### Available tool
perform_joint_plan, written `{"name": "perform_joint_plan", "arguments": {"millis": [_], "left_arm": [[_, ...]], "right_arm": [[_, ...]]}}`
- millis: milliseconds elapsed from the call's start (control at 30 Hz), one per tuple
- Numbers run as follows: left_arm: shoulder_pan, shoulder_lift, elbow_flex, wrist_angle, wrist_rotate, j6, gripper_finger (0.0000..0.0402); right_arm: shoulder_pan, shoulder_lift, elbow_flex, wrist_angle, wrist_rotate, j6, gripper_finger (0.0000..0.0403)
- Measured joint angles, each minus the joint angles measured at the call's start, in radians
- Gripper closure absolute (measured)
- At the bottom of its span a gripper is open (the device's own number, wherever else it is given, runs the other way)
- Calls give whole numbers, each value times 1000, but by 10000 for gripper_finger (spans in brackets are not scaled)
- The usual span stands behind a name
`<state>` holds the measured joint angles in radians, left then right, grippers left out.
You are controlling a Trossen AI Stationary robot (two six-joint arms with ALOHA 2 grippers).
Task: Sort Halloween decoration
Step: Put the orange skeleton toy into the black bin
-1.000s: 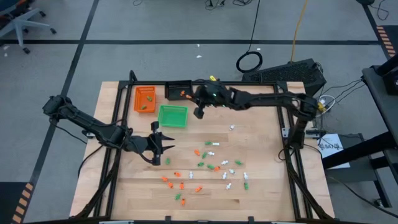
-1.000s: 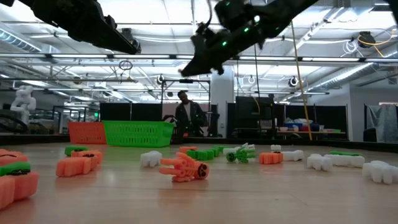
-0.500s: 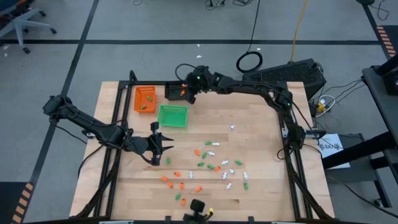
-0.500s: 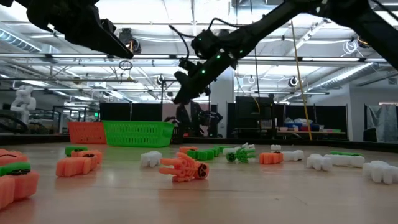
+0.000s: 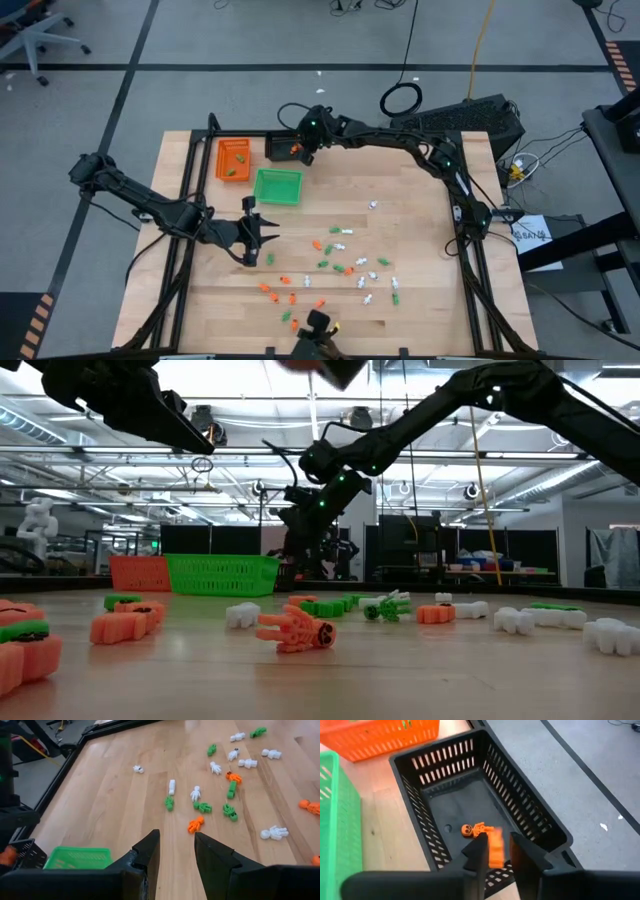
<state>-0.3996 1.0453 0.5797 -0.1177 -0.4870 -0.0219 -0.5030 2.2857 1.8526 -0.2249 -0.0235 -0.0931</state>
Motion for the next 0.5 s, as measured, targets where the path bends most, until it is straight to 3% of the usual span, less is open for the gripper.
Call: {"name": "perform_joint_plan", "arguments": {"millis": [267,500], "left_arm": [[0,0,0,1,0,1,281],[0,0,0,6,22,-79,281]], "right_arm": [[29,-51,5,-63,36,3,270],[155,-229,8,-272,49,-26,272]]}}
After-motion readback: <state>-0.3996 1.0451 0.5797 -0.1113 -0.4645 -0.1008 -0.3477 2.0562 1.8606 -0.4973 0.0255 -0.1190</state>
